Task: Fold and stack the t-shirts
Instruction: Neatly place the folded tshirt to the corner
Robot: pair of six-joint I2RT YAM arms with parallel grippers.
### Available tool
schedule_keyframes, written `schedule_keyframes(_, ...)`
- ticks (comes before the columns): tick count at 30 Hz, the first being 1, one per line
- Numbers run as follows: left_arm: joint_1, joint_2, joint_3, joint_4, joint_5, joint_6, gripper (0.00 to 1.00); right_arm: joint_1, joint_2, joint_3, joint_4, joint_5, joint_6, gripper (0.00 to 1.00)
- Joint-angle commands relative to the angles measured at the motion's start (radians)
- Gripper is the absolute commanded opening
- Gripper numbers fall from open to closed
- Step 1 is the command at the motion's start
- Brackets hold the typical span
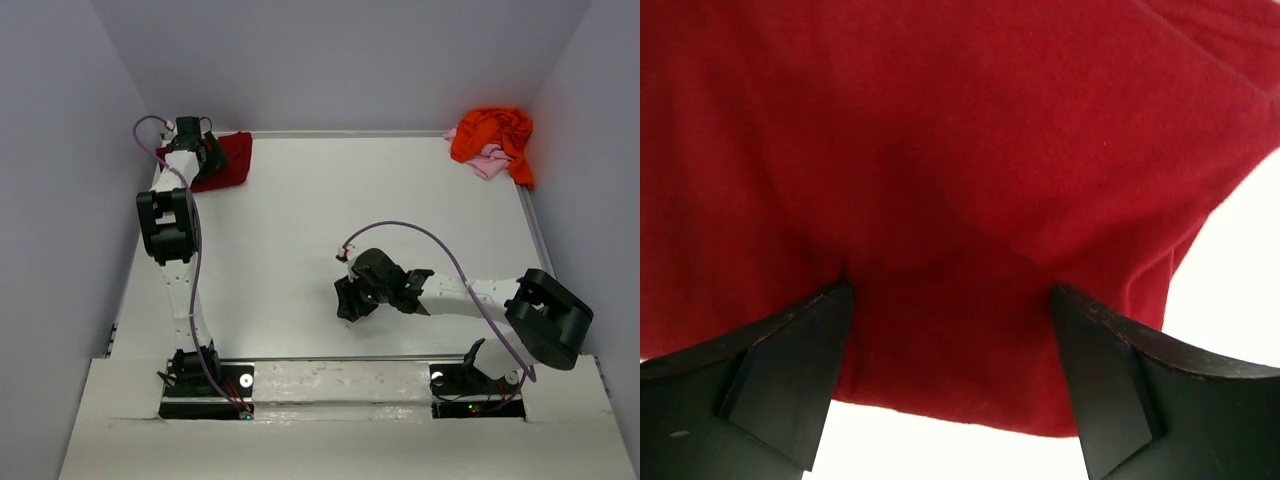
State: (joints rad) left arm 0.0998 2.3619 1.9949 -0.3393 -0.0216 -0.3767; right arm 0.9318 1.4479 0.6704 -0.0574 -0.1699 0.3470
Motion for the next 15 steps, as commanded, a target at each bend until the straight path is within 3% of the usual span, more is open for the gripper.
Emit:
schedule_keyframes(1, -0.003, 0.009, 0.015, -0.015, -0.083, 0.048, 0.93, 0.015, -0.026, 0.018, 0.002, 0.009, -0.009, 0.55)
schedule_keyframes(15, 0.031, 0.109, 0.100, -0.058, -0.134, 0.101, 0.93, 0.015, -0.024, 0.001, 0.001, 0.007, -0.005, 0.55)
